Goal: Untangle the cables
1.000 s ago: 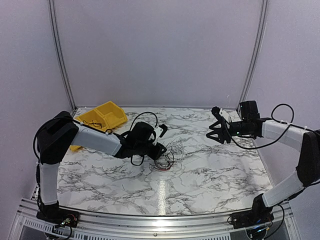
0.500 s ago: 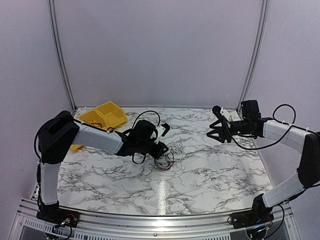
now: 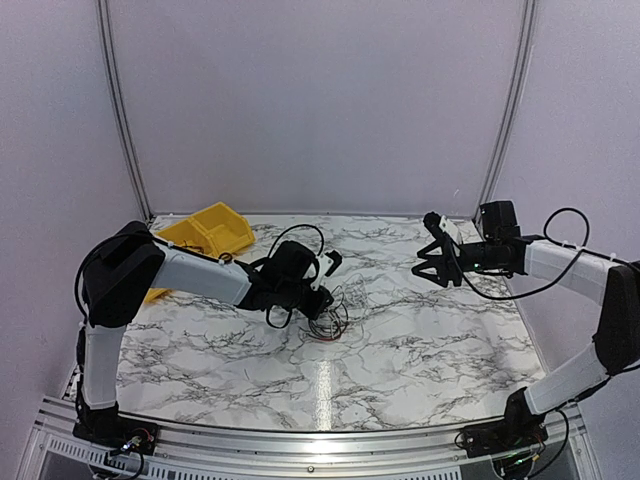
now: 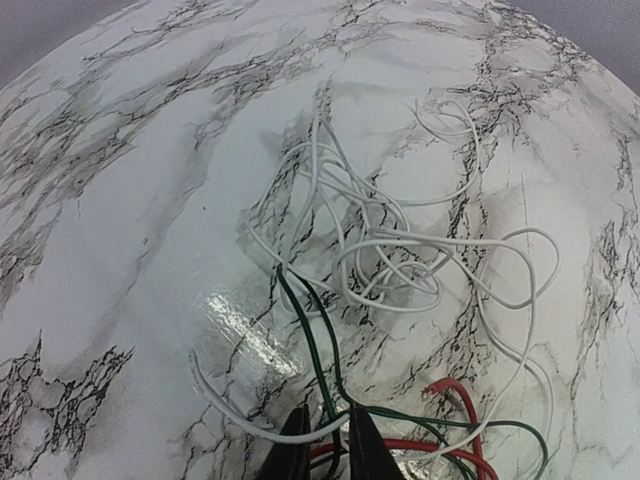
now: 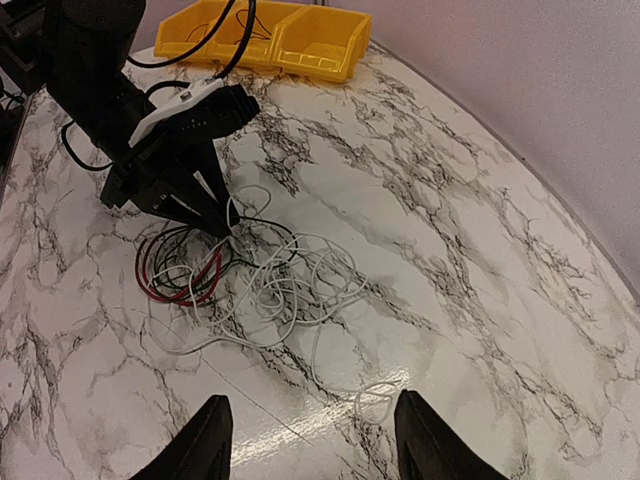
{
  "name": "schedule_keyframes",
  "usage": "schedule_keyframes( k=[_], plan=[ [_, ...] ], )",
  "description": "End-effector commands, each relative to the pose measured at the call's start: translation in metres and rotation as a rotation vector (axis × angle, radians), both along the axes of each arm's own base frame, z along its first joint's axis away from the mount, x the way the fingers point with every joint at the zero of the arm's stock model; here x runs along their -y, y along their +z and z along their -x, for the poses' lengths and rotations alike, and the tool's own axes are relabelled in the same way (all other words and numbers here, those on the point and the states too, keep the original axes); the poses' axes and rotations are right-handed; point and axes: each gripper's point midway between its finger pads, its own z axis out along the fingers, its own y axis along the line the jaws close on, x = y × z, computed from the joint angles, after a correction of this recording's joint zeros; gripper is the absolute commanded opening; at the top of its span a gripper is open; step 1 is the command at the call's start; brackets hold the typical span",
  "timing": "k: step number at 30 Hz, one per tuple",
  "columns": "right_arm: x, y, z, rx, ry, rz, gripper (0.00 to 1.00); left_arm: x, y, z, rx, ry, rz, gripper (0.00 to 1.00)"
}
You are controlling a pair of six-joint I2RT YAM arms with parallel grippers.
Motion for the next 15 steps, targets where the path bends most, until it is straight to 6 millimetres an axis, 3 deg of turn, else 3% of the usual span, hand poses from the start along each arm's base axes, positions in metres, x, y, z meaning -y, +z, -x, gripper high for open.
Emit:
schedule_keyframes(
  k=[1,6,11,15],
  plan=[
    [-0.005,0.001,0.002,-0.013,0.018,-0.007,0.55,-0.008,0.001,0.004,-0.008,-0.006,-0.013,0.15],
    [-0.004,0.002,0.002,-0.005,0.012,-0.001,0.55,-0.012,0.002,0.007,-0.006,-0.006,-0.017,0.15],
    [-0.004,0.000,0.001,-0.011,0.011,0.002,0.55,-0.019,0.005,0.012,-0.002,-0.003,-0.008,0.01],
    [-0.007,0.002,0.000,0.002,0.000,-0.004,0.54,-0.018,0.019,0.013,0.016,-0.003,0.018,0.00]
  ],
)
